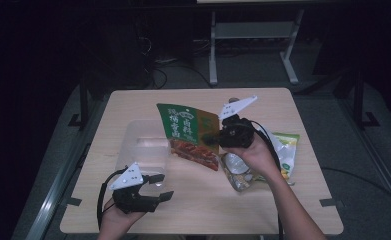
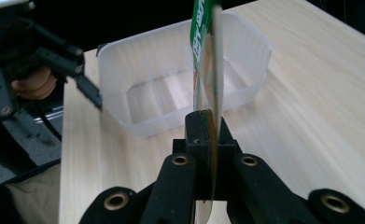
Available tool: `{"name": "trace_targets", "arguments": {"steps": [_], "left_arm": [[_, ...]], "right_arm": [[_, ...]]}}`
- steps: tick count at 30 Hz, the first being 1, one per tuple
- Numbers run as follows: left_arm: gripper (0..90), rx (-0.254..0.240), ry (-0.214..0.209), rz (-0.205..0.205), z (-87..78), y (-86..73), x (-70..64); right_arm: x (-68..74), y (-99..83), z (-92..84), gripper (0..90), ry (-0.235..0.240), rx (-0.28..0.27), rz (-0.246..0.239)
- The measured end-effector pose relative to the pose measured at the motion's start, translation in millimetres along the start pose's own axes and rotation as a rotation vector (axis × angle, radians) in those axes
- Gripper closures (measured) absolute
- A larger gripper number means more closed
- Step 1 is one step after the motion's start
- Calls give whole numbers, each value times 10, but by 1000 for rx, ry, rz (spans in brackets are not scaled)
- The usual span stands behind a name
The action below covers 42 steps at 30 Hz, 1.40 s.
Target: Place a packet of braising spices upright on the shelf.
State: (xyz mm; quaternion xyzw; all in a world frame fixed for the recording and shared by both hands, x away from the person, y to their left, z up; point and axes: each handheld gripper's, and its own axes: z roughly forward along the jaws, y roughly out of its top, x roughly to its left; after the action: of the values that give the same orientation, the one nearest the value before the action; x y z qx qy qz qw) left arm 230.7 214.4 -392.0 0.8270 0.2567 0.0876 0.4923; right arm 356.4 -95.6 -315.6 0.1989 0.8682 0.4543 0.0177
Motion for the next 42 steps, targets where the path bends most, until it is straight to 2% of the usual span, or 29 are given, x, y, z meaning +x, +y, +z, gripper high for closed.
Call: {"name": "trace_targets", "arguments": {"steps": [2, 3, 6, 11, 13, 17, 18, 21, 23, 26, 35, 42], "left_arm": [[372, 3, 0, -2, 0, -3, -3], [368, 0, 0, -3, 9, -9, -6], [349, 2, -3, -1, 23, -14, -11], [338, 0, -14, -4, 29, -13, -12], [330, 4, -12, 4, 36, -15, -13], [323, 2, -19, 2, 39, -13, -19], [323, 1, -20, 3, 43, -18, -20], [323, 18, -17, 13, 41, -28, -21], [323, 22, -12, 15, 38, -29, -25], [323, 20, -14, 7, 28, -35, -30], [324, 21, -22, 16, 25, -36, -44], [324, 17, -29, 19, 20, -25, -34]], "right_arm": [[-11, 36, 14, 895, 0, 3, -8], [-32, 82, 31, 894, -4, 10, -27], [-66, 226, 90, 895, -1, 13, -43], [-139, 509, 278, 895, 21, 10, -71], [-145, 543, 309, 895, 24, 11, -70], [-218, 750, 525, 895, 36, 9, -85], [-218, 750, 525, 895, 36, 9, -85], [-266, 902, 704, 895, 42, 1, -94], [-278, 952, 762, 894, 49, 0, -93], [-313, 1041, 900, 894, 51, -4, -102], [-429, 1038, 1208, 895, 65, -9, -65], [-495, 988, 1343, 894, 77, -7, -33]]}}
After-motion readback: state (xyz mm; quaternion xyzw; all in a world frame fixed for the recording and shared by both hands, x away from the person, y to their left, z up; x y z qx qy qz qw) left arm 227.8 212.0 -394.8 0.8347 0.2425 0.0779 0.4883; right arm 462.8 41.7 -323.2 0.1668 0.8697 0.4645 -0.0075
